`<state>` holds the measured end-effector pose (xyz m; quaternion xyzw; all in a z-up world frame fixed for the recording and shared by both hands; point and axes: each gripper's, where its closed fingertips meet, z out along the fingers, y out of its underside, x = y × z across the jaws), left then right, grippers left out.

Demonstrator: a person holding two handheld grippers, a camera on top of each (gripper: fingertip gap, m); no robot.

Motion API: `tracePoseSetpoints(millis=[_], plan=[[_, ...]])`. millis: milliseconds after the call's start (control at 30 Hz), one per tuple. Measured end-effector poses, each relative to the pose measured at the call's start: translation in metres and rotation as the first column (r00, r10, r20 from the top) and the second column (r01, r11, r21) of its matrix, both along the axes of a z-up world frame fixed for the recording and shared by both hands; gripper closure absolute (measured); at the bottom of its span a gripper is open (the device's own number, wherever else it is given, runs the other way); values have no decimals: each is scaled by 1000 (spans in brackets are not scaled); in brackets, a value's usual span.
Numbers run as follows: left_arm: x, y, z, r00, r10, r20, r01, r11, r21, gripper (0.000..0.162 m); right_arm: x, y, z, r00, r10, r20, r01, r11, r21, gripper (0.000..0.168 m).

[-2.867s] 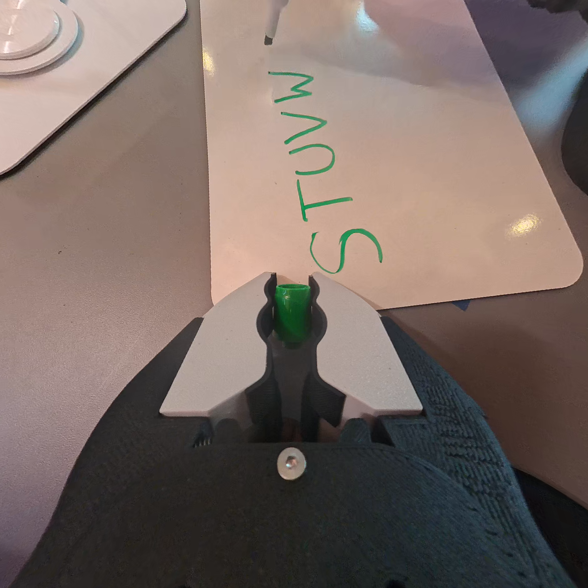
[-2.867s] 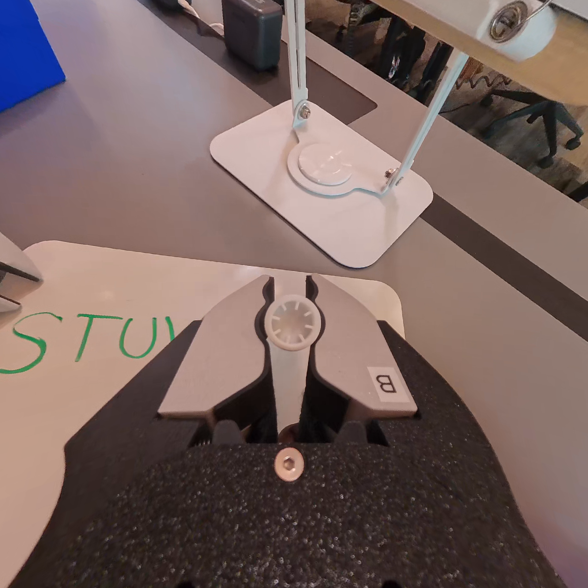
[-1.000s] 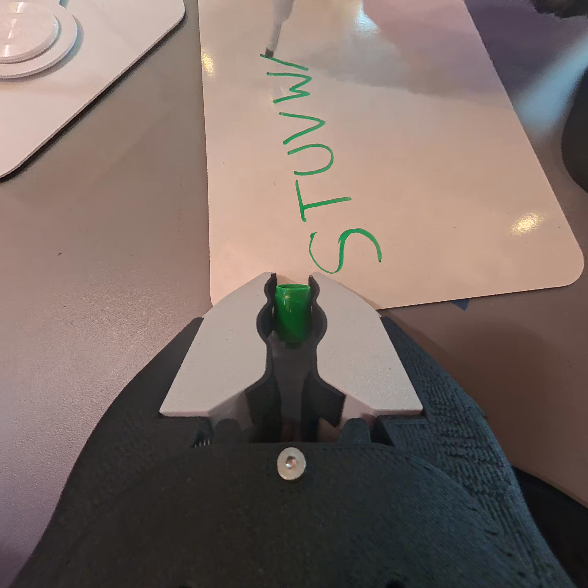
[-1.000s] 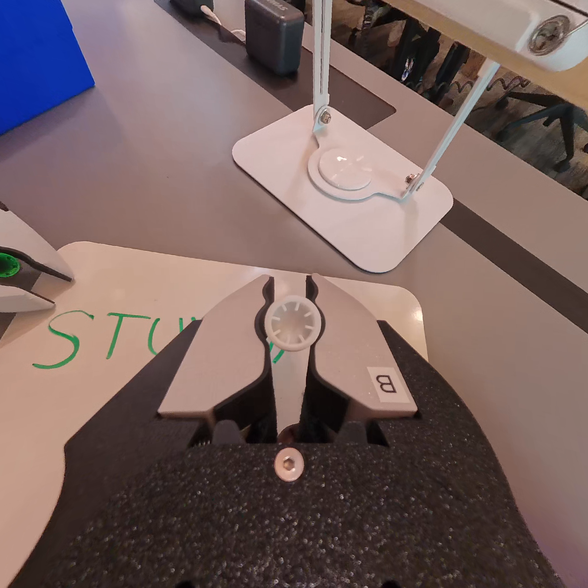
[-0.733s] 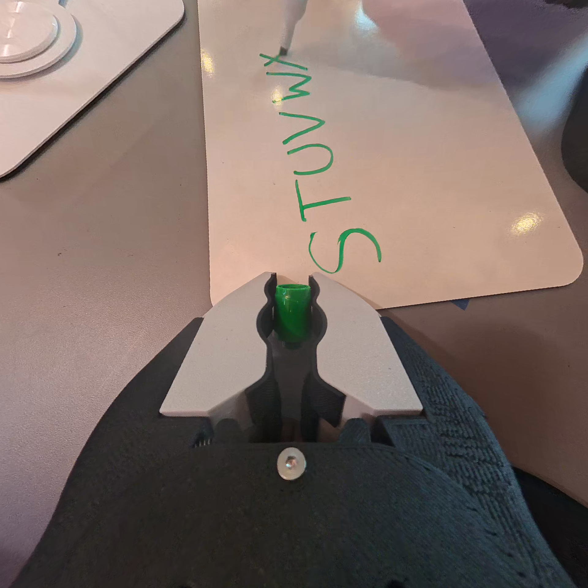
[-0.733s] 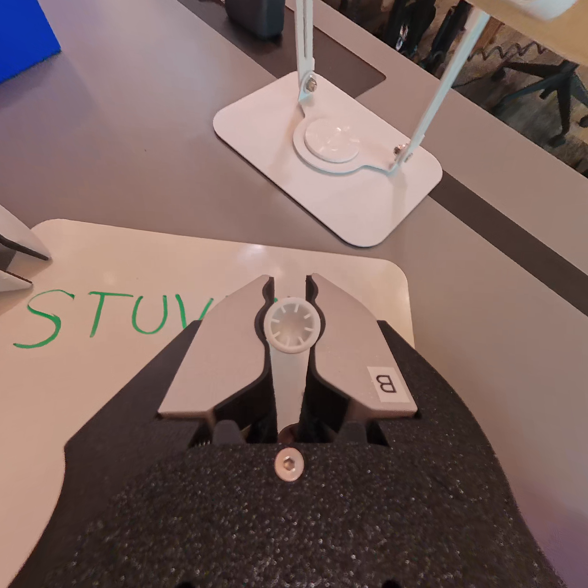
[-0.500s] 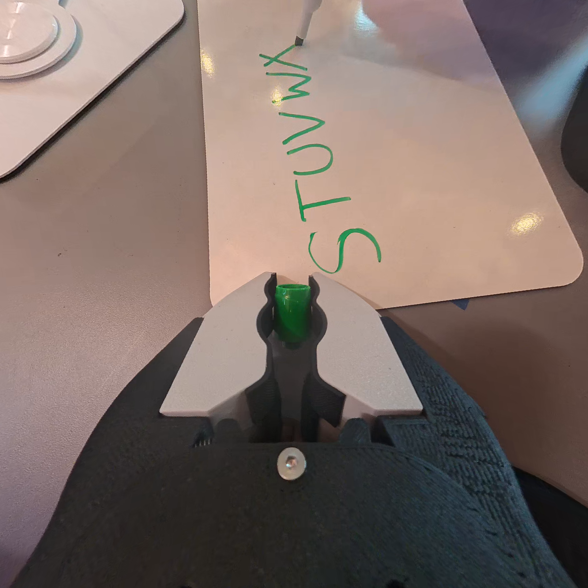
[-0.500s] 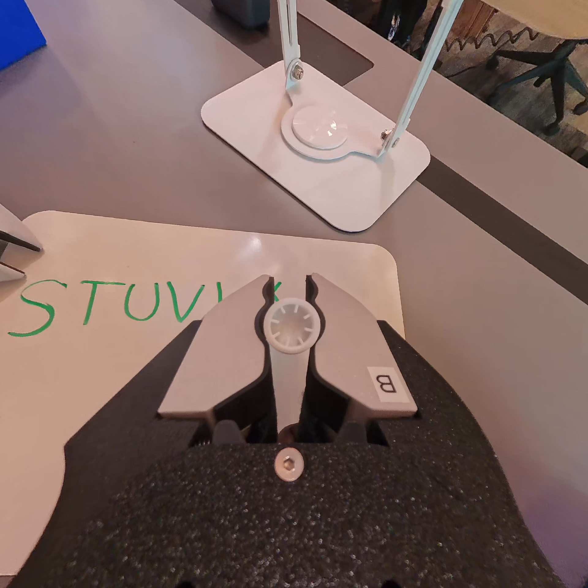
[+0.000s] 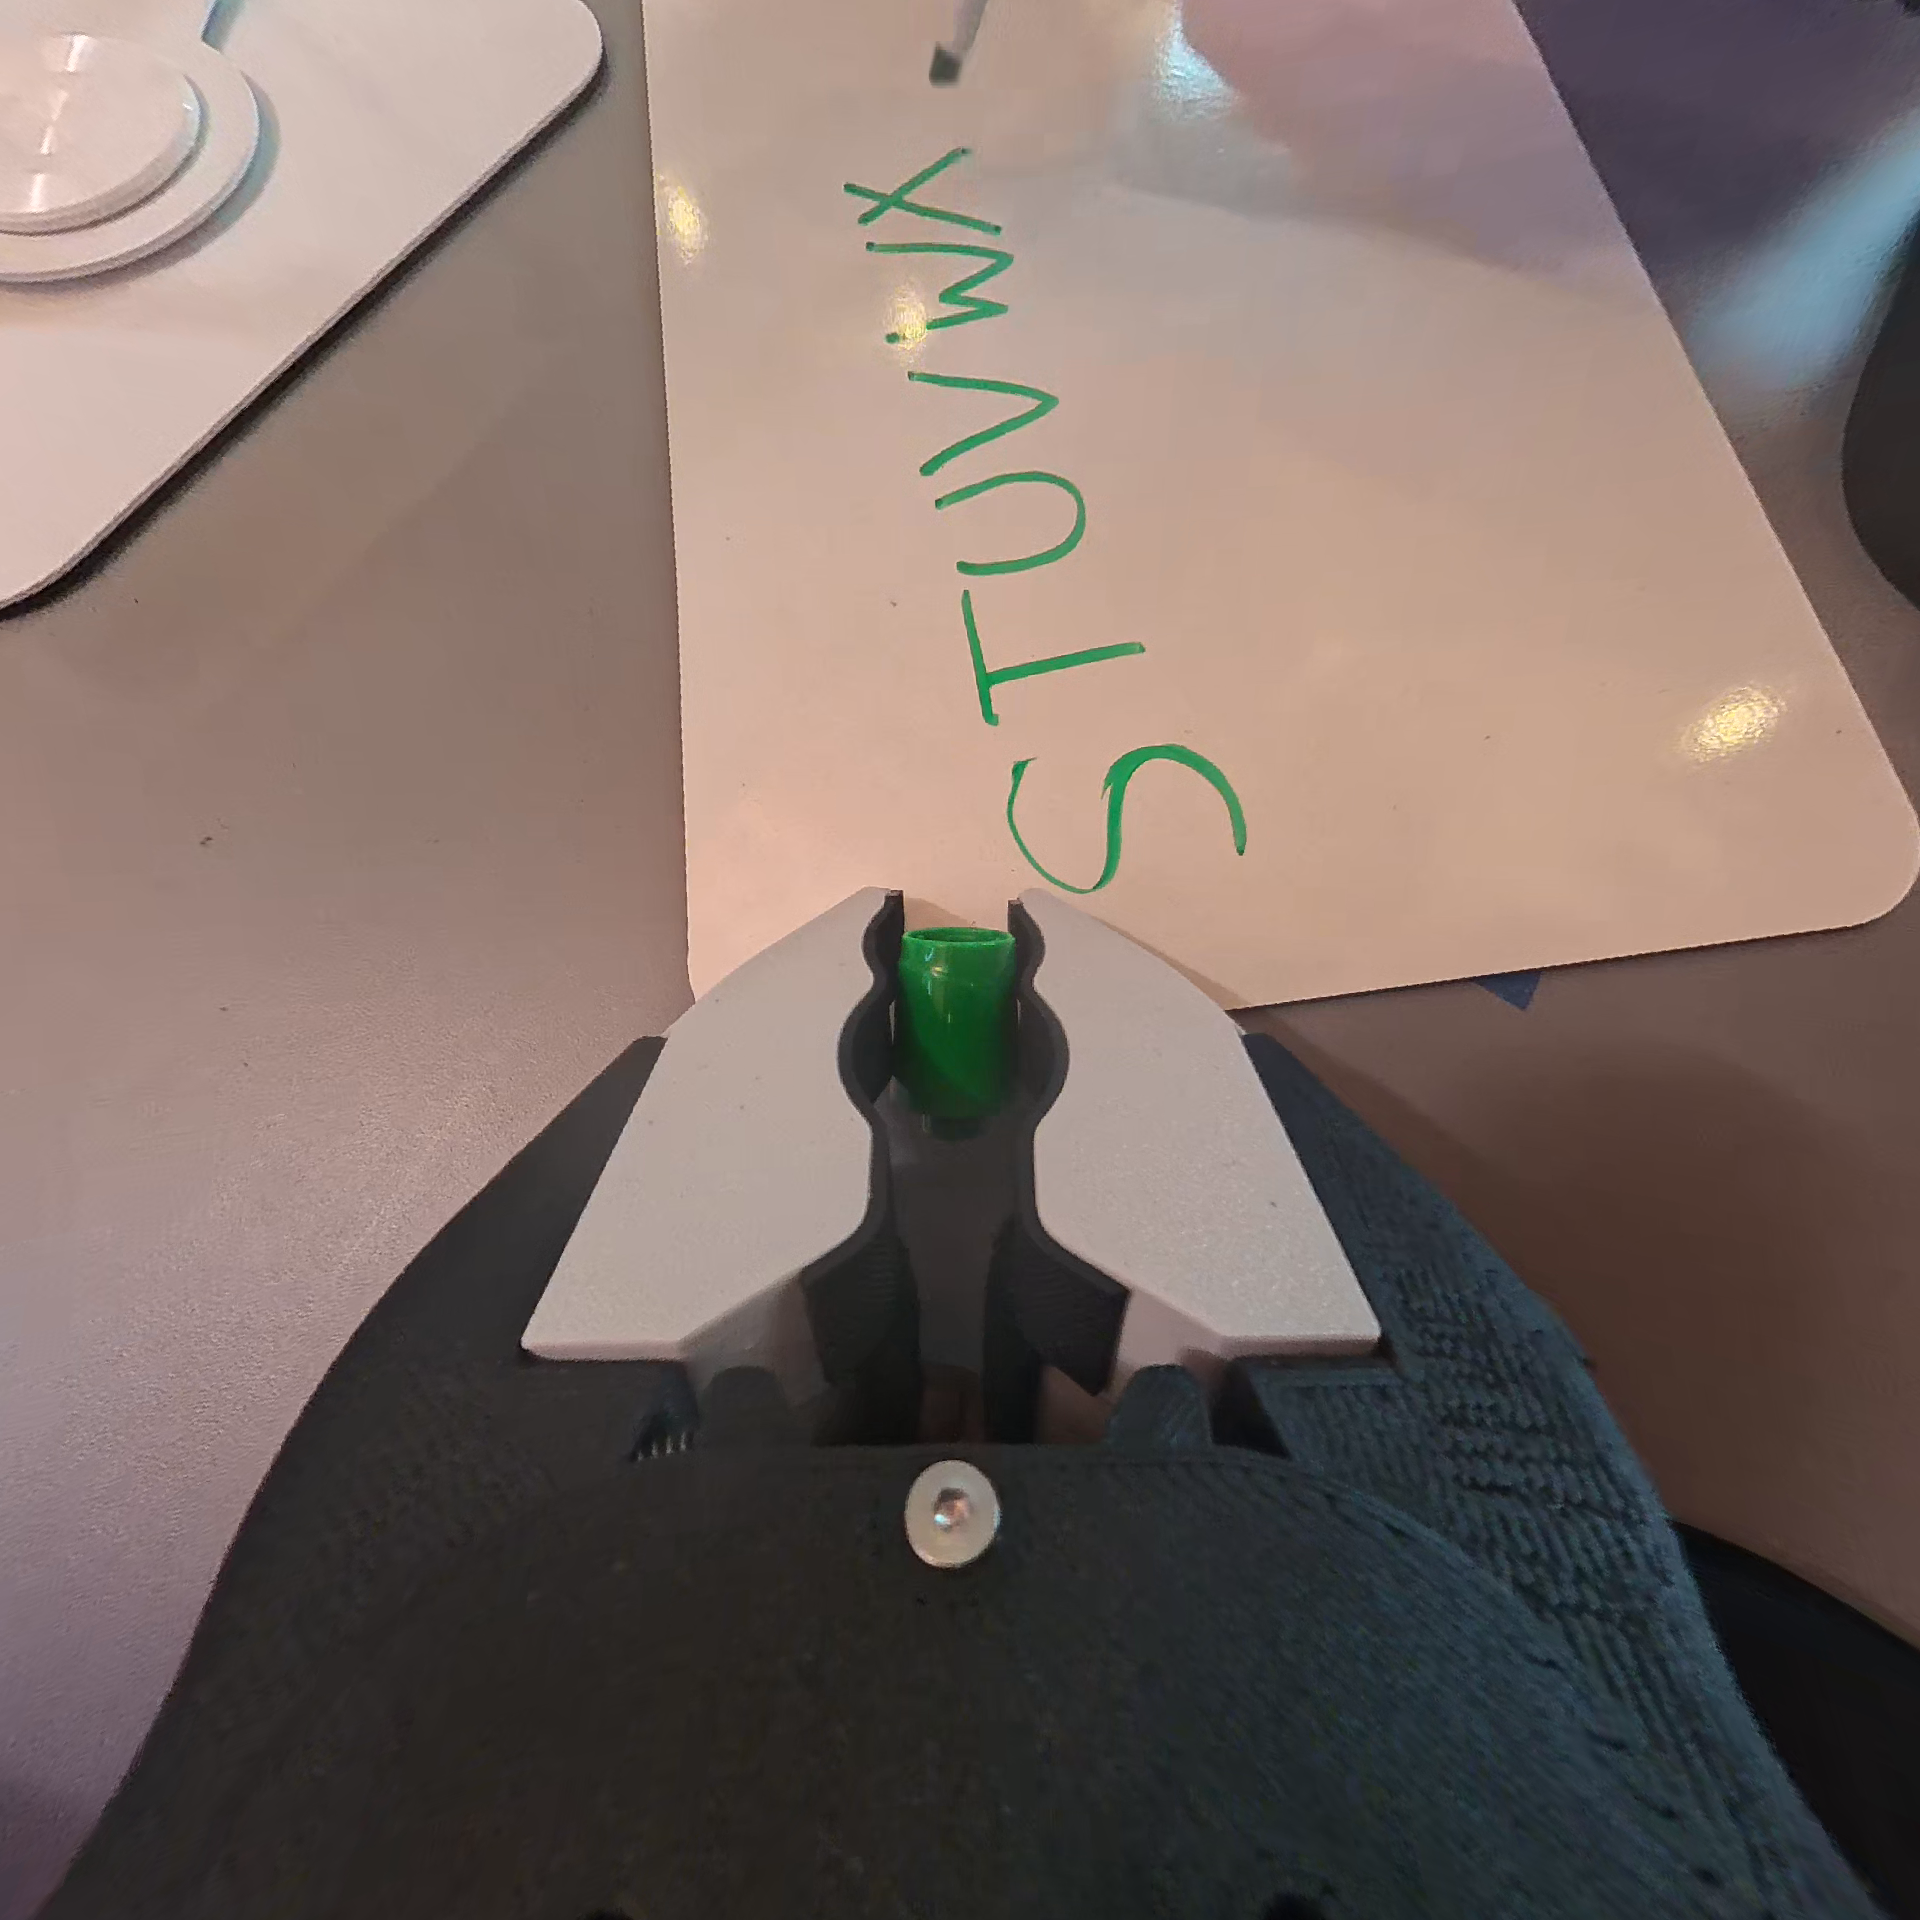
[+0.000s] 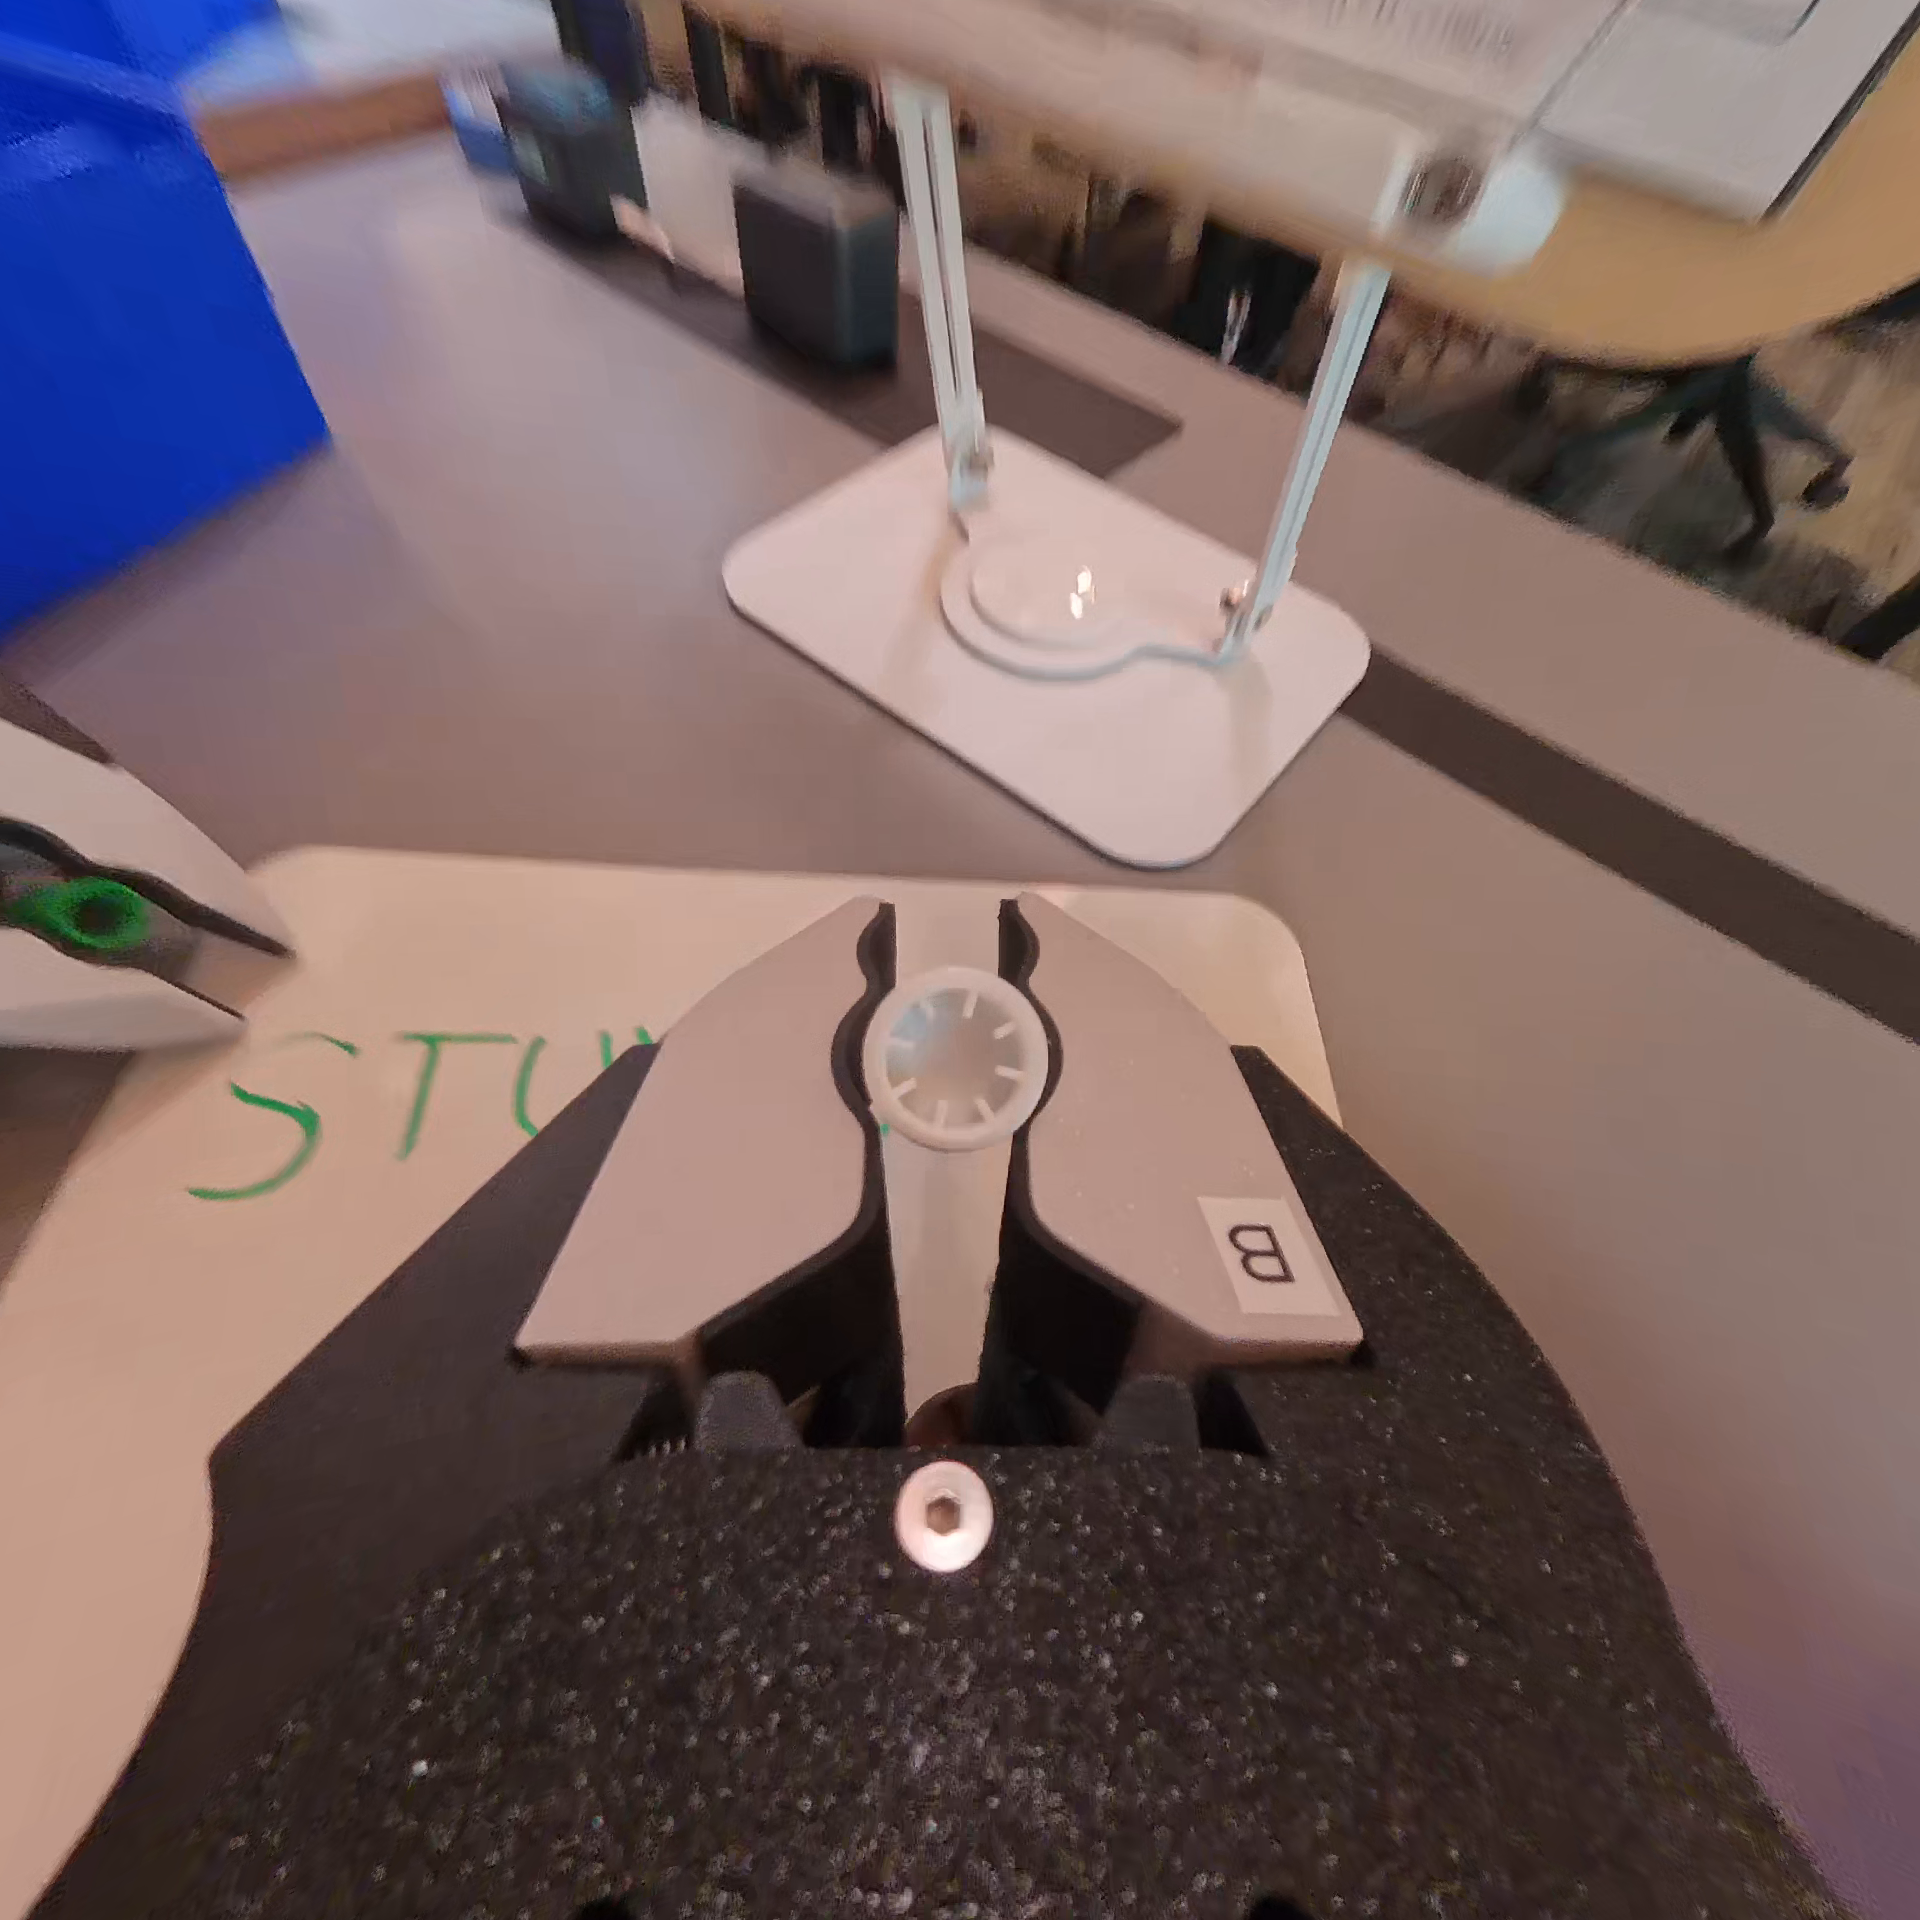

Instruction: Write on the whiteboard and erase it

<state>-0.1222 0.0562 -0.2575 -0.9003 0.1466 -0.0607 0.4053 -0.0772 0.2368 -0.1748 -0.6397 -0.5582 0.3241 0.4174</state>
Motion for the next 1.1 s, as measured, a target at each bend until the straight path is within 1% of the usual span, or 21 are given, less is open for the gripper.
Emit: tracePoseSetpoints(millis=[100,167,233,300,500,600,733,833,900,1000,1100], plan=[[1,-1,1,1000,-14,-16,14,1000,2,142,3,-20,35,989,30,-144,-30,1000,3,148],[5,0,3,999,-36,-20,36,999,15,143,6,-39,49,974,76,-213,-78,997,2,148],[10,1,7,998,-52,-33,53,998,46,143,8,-57,53,959,131,-249,-126,991,37,148],[10,3,10,997,-55,-58,59,996,69,142,12,-71,55,939,164,-303,-159,986,40,148],[11,7,26,997,-47,-59,56,984,168,142,24,-81,63,859,157,-487,-235,966,-103,148],[9,9,31,1000,-25,-6,26,981,194,142,27,-79,62,840,126,-528,-241,958,-153,148],[12,13,39,992,-29,119,3,976,219,143,30,-87,74,793,147,-591,-293,943,-160,148],[19,15,55,985,-36,167,-7,968,250,143,34,-88,79,782,132,-610,-295,939,-175,148],[29,17,67,981,-65,185,11,960,280,143,37,-89,81,777,123,-618,-303,933,-195,148],[48,20,77,963,-136,232,64,953,295,143,42,-92,86,748,137,-649,-327,927,-182,148],[57,27,75,956,-174,236,98,948,303,143,46,-96,94,706,150,-692,-380,905,-191,148]])
